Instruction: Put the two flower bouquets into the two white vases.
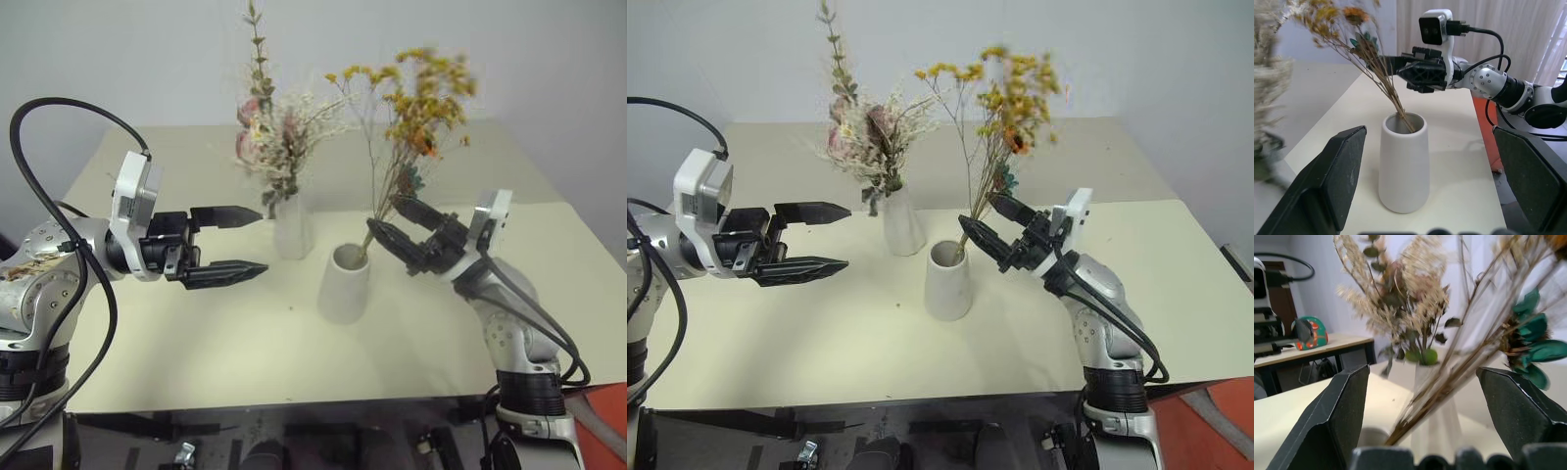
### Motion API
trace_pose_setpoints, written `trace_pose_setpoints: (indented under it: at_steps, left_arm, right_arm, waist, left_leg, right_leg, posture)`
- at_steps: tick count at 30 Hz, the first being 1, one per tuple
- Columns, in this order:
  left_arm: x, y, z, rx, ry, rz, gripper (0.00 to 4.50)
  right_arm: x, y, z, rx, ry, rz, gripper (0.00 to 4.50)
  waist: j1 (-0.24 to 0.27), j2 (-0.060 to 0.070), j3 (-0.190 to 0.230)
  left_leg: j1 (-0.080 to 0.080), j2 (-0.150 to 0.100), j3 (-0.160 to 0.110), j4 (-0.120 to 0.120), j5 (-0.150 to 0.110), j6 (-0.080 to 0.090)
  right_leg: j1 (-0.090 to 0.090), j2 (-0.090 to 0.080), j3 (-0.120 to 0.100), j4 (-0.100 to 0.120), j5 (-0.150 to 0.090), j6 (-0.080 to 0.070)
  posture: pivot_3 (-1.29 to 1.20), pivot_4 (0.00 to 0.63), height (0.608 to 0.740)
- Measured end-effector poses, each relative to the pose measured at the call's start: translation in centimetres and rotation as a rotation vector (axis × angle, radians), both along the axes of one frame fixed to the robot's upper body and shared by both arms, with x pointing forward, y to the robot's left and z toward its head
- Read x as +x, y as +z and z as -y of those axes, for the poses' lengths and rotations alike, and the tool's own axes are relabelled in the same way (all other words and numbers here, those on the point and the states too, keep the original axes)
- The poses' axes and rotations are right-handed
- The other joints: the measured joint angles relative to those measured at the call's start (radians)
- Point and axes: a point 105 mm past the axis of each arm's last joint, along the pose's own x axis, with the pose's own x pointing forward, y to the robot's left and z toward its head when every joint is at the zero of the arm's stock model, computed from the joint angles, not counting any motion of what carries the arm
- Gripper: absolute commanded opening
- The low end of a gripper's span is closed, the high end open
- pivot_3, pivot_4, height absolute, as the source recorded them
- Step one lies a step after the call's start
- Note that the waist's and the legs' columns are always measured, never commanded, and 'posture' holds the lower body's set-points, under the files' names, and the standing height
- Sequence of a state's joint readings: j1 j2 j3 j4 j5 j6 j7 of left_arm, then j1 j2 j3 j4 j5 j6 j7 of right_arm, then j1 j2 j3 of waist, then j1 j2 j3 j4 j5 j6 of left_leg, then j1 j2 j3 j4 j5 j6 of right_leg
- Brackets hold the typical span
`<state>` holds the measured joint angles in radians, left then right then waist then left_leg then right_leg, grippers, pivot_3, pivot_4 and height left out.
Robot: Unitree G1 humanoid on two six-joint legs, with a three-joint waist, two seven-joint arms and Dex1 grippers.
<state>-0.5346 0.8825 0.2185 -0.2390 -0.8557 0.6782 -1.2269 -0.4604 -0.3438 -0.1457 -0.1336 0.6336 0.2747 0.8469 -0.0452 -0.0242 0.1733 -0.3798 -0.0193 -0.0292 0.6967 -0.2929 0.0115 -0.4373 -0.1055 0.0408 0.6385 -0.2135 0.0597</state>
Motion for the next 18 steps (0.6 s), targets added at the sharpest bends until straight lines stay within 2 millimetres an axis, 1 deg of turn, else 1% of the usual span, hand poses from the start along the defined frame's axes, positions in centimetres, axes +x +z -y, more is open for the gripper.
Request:
trace_pose_setpoints:
  at_steps: [5,14,18]
  left_arm:
    - [0.0,0.0,0.0,0.0,0.0,0.001,4.5]
    - [0.09,-0.07,-0.06,0.008,0.008,0.003,4.5]
    - [0.15,-0.09,-0.12,0.008,0.011,0.001,4.5]
  right_arm:
    - [-0.18,-0.22,-0.75,-0.004,0.03,-0.004,4.16]
    - [-0.34,-0.41,-0.96,-0.014,0.055,-0.003,4.16]
    - [-0.67,-0.58,-0.7,-0.051,0.094,-0.009,4.16]
  waist:
    - [0.001,0.0,0.0]
    - [0.001,0.0,0.0]
    - [0.002,0.0,0.0]
  left_leg:
    - [0.0,0.0,0.0,0.0,0.0,0.0]
    - [0.0,0.0,0.0,0.0,0.0,0.0]
    - [0.0,0.0,0.0,0.0,0.0,0.0]
  right_leg:
    - [0.0,0.0,0.0,0.0,0.0,0.0]
    - [0.0,0.0,0.0,0.0,0.0,0.0]
    - [0.0,0.0,0.0,0.0,0.0,0.0]
  posture:
    - [0.0,0.15,0.74]
    - [0.0,0.15,0.74]
    - [0.0,0.15,0.74]
